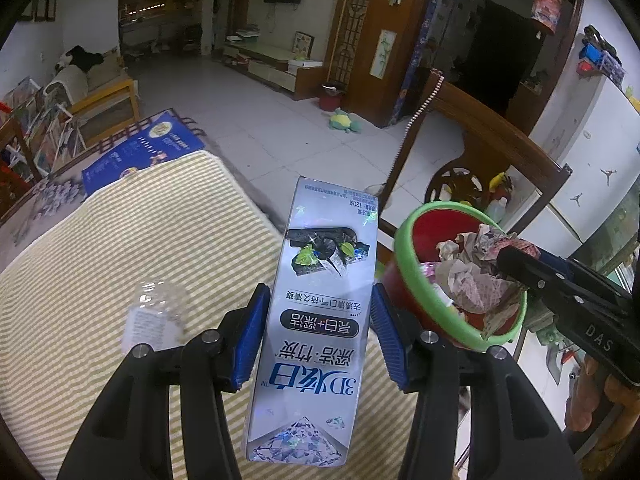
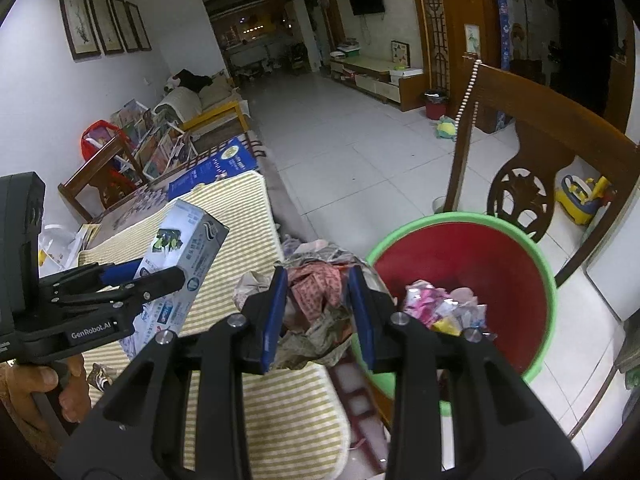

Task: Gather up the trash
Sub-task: 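Carry the toothpaste box and crumpled paper over the red bucket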

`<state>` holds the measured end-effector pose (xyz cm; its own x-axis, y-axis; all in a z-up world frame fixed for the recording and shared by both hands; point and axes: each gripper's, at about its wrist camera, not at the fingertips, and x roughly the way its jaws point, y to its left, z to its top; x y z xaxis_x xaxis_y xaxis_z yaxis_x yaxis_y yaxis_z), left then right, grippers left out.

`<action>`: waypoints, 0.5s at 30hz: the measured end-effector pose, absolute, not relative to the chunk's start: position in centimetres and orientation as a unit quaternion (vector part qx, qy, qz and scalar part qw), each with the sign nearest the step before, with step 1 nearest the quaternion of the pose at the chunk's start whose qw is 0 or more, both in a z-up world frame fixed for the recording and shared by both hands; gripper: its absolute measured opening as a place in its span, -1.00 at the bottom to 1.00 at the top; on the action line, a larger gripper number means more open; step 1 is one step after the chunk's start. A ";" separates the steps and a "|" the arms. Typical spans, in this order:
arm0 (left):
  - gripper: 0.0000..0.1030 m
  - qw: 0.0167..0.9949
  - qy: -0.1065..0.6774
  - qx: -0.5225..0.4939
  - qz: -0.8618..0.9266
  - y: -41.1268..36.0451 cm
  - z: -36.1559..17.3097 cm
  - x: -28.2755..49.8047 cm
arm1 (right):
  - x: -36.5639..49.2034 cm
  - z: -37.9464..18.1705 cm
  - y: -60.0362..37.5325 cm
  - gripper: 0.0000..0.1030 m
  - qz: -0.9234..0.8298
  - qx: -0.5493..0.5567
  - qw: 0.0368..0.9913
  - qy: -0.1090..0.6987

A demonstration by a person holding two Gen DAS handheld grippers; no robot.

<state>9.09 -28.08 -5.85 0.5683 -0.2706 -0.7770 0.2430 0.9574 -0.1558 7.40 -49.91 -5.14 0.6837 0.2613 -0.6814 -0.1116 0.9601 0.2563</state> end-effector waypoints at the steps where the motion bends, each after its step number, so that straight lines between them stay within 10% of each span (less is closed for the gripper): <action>1: -0.05 0.885 0.441 -0.013 -0.148 -28.7 -5.8 9.1 | 7.4 -5.1 -50.4 -0.39 0.100 0.099 0.913 0.384; 15: -0.05 0.875 0.447 0.013 -0.183 -36.5 -5.7 11.3 | 7.4 -5.9 -58.6 -0.39 0.056 0.133 0.914 0.378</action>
